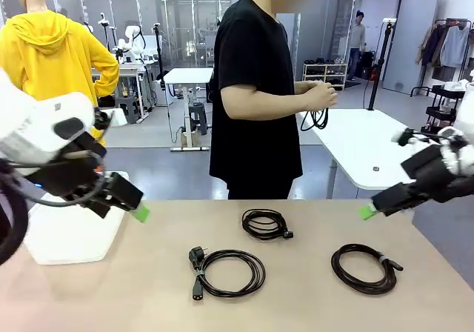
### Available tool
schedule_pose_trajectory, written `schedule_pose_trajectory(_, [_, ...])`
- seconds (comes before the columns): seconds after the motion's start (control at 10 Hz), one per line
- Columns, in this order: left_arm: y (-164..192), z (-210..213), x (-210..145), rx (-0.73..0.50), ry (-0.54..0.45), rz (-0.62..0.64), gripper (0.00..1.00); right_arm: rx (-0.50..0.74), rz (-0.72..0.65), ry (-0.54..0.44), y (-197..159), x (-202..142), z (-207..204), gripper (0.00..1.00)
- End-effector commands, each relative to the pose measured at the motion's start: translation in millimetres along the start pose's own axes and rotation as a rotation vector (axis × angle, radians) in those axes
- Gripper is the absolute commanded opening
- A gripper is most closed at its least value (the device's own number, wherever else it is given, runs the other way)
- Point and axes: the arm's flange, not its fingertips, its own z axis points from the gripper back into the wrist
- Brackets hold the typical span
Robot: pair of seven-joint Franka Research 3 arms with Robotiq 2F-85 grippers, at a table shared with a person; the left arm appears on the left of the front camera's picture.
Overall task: Organize and store the cables.
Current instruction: Place the Power Cable into the Organizing box.
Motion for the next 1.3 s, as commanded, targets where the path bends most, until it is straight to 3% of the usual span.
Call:
schedule_pose_trajectory(0.0, [-13, -14, 15, 0.017, 0.001, 0.016, 1.00, 0.057, 0.031, -0.048, -2, -81, 2, 1.00])
schedule_pose_trajectory(0.2, [-11, -15, 20, -0.008, -0.026, 0.004, 1.00, 0.116, 0.041, -0.043, -12, -79, -16, 1.00])
schedule_pose_trajectory(0.3, [-11, -16, 10, 0.006, 0.009, 0.012, 1.00, 0.037, 0.020, -0.040, -31, -21, 20, 1.00])
schedule_pose_trajectory(0.7, [-11, -18, 13, -0.006, 0.007, 0.011, 1.00, 0.037, 0.020, -0.040, -31, -21, 20, 1.00])
schedule_pose_trajectory(0.9, [-23, -58, 39, 0.042, 0.109, 0.111, 1.00, 0.065, 0.111, -0.026, -38, -31, 29, 1.00])
schedule_pose_trajectory(1.2, [-32, -116, 82, 0.151, 0.282, 0.336, 1.00, 0.218, 0.188, -0.060, -68, -81, 49, 1.00])
